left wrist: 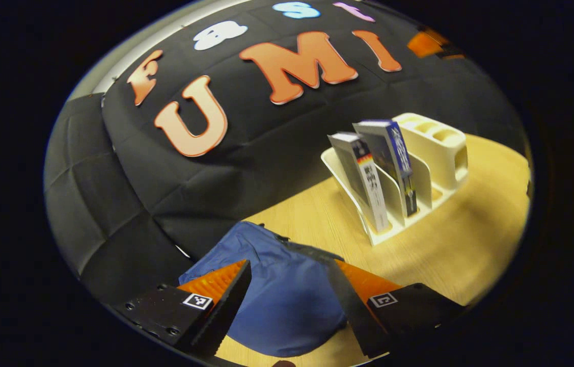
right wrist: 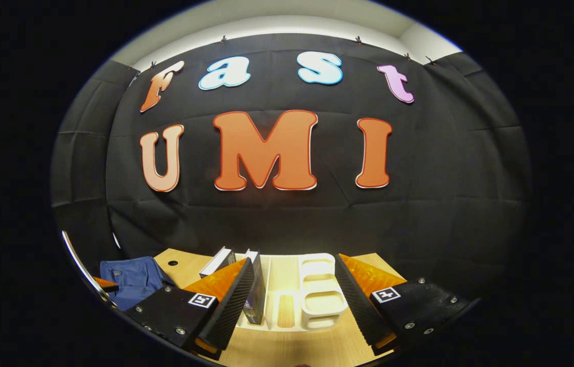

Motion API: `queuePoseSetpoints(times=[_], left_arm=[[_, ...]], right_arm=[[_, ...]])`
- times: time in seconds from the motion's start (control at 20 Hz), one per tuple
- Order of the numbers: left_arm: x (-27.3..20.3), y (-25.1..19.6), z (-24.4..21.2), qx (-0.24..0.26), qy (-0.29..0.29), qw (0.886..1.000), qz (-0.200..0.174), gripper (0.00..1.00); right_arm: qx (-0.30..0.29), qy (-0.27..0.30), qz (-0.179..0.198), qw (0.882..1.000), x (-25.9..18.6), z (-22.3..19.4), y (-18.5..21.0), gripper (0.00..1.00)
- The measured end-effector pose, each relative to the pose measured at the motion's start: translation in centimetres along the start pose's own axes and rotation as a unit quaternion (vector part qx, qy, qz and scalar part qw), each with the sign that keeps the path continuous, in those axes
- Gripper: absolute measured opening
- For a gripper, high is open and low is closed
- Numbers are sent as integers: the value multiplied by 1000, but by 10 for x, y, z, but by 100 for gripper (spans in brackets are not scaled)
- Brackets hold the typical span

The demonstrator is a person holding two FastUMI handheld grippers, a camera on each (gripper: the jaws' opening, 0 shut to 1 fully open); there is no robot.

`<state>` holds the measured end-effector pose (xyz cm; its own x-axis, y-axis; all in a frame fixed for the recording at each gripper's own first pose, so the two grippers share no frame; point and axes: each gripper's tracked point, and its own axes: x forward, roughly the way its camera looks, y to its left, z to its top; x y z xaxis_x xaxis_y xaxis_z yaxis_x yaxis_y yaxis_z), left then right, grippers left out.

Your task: Open the schoolbag, grab two books from the bookshelf and put them into the schoolbag.

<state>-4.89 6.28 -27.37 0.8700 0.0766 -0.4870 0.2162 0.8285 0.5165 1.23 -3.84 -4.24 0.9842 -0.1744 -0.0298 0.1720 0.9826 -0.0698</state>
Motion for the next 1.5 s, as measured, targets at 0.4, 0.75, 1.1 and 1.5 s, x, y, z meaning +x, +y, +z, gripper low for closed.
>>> queuePoseSetpoints(times=[0.4,0.75,1.1,1.5], left_arm=[[2,-48,-86,121,124,985,-15,96],[3,-50,-128,201,188,961,18,95],[7,-48,-133,192,212,958,25,57],[9,-44,-122,135,231,964,1,13]], right_arm=[[-1,23,-16,1000,-4,-22,-35,95],[-2,30,-8,1000,-5,-31,-45,95],[-1,31,-3,1000,-3,-35,-52,95],[-2,38,9,999,1,-41,-45,95]])
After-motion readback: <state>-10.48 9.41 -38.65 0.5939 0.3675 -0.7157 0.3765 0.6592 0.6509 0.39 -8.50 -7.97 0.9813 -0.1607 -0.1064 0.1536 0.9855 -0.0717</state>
